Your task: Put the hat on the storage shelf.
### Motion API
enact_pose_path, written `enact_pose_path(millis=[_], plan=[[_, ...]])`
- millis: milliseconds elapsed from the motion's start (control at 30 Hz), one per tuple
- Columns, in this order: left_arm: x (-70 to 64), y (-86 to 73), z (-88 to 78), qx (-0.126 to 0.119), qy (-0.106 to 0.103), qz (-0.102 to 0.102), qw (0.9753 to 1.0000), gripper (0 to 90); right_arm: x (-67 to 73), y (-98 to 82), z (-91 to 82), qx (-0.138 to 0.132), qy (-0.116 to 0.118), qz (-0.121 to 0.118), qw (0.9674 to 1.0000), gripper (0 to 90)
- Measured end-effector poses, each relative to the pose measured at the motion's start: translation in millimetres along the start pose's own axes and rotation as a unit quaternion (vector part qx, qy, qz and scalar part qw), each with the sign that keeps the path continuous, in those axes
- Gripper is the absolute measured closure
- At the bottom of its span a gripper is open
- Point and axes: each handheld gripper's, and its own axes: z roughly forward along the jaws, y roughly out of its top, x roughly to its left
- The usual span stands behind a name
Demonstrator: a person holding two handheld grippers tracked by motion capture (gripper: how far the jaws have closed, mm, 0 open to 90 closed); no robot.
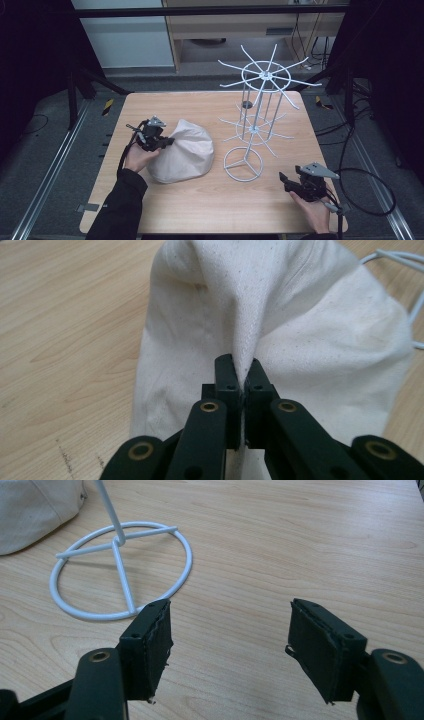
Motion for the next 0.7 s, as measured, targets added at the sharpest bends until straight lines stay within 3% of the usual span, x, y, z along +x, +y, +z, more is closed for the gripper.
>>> enact_pose_path(millis=[267,300,700], plan=[[-14.2,-0.3,-30.5,-0.037,0.003,-0.004,0.9993,88.3,0.6,0.1,-0.1,0.0,0.0,0.001,1.0,33.9],[-17.8,-1.1,-38.8,-0.053,0.003,-0.011,0.9986,88.3,0.2,0.1,-0.2,-0.001,-0.001,0.0,1.0,34.0],[-31.3,-15.8,-77.4,-0.115,0.014,-0.031,0.9928,88.4,0.3,-0.3,-1.0,-0.002,-0.002,-0.001,1.0,33.9]])
